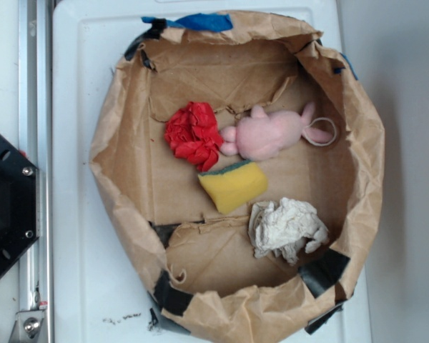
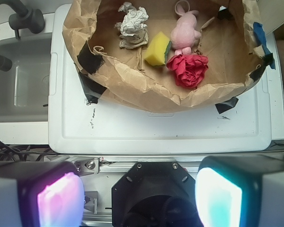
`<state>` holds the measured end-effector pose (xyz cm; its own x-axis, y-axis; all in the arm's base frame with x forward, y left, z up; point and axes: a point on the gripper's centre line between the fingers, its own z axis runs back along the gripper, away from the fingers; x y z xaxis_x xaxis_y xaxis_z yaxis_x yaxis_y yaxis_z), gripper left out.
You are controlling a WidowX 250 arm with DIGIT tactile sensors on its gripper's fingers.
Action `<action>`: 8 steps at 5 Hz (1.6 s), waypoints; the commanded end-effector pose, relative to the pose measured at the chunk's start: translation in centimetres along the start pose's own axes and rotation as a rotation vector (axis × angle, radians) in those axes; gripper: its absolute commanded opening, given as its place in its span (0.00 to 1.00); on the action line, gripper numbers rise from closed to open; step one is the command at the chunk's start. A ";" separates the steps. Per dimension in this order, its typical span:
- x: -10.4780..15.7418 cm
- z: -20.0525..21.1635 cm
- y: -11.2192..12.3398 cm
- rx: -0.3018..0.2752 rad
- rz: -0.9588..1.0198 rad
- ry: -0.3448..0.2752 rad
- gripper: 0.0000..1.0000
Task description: Grab the green sponge.
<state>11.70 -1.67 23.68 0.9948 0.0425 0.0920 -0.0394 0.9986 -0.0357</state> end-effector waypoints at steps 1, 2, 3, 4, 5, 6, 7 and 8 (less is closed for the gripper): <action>0.0 0.0 0.0 0.000 0.000 0.000 1.00; 4.8 -1.9 -0.9 -0.006 0.118 -0.063 1.00; 9.0 -4.6 -0.4 -0.040 0.213 -0.114 1.00; 10.4 -7.2 0.7 -0.096 0.277 -0.133 1.00; 10.5 -9.7 2.0 -0.150 0.326 -0.156 1.00; 9.8 -11.9 3.2 -0.127 0.347 -0.129 1.00; 10.4 -13.4 3.8 -0.101 0.373 -0.131 1.00; 10.5 -14.9 3.9 -0.084 0.380 -0.131 1.00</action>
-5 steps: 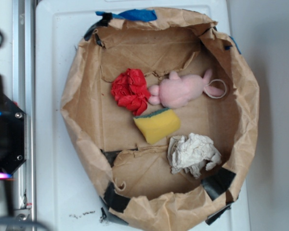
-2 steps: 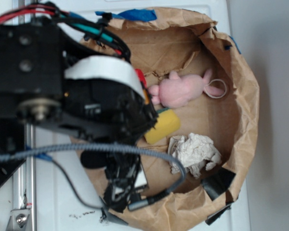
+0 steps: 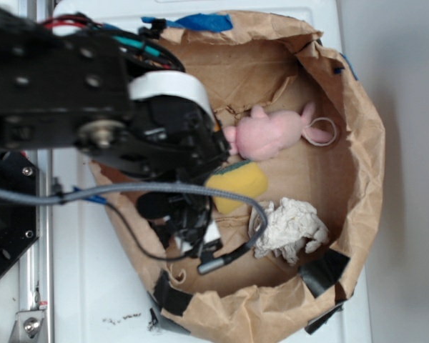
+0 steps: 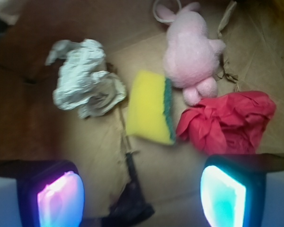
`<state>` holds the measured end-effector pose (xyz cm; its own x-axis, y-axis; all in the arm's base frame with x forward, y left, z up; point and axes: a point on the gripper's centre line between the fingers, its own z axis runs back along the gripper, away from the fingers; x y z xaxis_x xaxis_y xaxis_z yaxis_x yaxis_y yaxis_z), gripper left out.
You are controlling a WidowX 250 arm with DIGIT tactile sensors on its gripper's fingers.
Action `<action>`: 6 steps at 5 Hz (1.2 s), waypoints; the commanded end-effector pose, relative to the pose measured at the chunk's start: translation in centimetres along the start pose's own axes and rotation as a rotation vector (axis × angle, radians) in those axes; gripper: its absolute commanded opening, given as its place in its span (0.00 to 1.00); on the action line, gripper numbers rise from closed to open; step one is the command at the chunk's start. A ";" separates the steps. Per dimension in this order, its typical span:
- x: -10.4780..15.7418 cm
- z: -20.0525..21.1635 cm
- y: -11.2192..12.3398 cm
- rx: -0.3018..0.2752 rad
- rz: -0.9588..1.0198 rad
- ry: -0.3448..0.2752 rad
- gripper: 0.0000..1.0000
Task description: Grab the green sponge.
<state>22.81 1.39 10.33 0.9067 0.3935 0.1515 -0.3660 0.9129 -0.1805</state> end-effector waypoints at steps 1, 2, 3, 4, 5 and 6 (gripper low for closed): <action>0.9 -1.9 0.5 0.026 0.015 -0.048 1.00; 1.0 -2.8 0.6 0.049 0.018 -0.068 1.00; 1.3 -3.7 0.5 0.057 0.045 -0.091 1.00; 1.4 -4.1 -0.3 0.020 0.128 -0.103 1.00; 1.0 -3.6 -0.8 0.005 0.184 -0.113 1.00; 0.3 -3.2 -1.3 -0.007 0.193 -0.135 1.00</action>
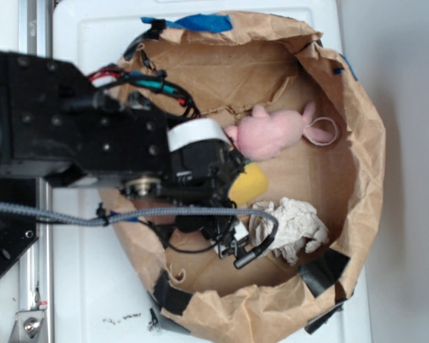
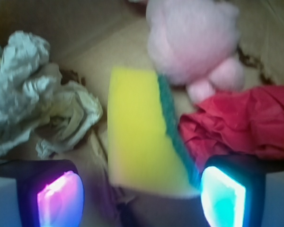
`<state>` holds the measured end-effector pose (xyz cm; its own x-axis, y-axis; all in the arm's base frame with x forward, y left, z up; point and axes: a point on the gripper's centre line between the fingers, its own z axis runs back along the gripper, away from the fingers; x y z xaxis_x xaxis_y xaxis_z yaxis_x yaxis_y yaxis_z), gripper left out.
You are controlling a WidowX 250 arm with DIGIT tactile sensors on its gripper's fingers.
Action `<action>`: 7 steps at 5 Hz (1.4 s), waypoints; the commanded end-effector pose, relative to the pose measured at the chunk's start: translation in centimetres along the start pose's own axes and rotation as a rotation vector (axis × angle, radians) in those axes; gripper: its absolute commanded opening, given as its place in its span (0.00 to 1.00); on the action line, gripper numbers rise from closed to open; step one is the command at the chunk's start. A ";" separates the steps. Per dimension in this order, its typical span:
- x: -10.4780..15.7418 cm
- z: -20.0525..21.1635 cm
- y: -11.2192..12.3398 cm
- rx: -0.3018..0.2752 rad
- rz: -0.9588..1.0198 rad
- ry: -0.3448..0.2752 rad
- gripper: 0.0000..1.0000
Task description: Grab the green sponge.
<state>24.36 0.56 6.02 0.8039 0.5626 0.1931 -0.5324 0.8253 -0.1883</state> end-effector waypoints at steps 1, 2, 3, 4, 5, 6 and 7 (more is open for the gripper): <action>-0.6 1.3 -0.6 -0.035 0.002 -0.057 1.00; -0.7 1.1 -0.7 -0.032 -0.003 -0.081 1.00; 0.2 0.3 -1.0 -0.020 0.014 -0.095 1.00; 0.7 -0.3 -1.3 -0.010 0.018 -0.108 1.00; 1.3 -0.7 -1.7 -0.010 0.018 -0.117 1.00; 1.9 -0.8 -1.7 -0.015 0.005 -0.127 1.00; 2.1 -0.9 -1.6 -0.011 -0.006 -0.121 1.00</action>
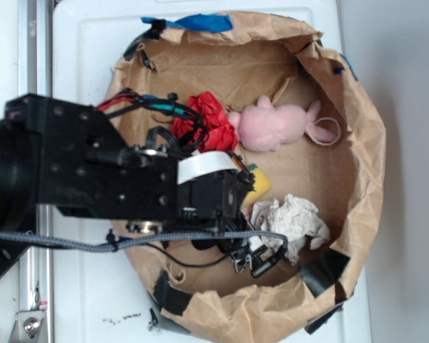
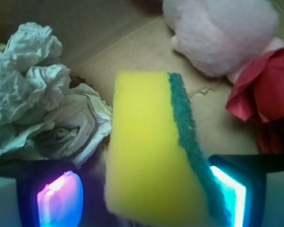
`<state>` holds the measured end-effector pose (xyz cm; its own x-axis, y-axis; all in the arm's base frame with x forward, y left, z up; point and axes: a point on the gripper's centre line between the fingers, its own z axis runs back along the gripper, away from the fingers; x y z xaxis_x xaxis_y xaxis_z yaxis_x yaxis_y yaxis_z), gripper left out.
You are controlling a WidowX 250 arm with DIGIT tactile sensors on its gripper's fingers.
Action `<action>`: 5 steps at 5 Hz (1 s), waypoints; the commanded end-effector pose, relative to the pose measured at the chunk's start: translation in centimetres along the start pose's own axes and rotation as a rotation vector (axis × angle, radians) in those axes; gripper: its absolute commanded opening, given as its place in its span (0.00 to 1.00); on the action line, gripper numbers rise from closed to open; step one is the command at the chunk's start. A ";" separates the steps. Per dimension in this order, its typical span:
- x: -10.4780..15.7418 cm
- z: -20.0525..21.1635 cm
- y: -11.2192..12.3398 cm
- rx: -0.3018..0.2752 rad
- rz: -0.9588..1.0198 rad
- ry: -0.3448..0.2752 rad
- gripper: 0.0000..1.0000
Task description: Grab the green sponge.
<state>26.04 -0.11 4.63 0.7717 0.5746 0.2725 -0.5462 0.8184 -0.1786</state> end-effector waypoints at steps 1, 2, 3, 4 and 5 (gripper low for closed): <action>1.6 1.1 -0.4 -0.038 -0.048 -0.016 1.00; 1.8 1.1 -0.2 -0.034 -0.024 -0.011 0.96; -0.3 1.4 1.5 -0.033 -0.015 -0.011 0.00; -0.1 1.1 1.5 -0.024 -0.016 -0.012 0.00; 0.0 1.1 1.3 -0.024 -0.018 -0.010 0.00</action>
<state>24.29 0.20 4.46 0.7979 0.5458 0.2561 -0.5154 0.8379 -0.1799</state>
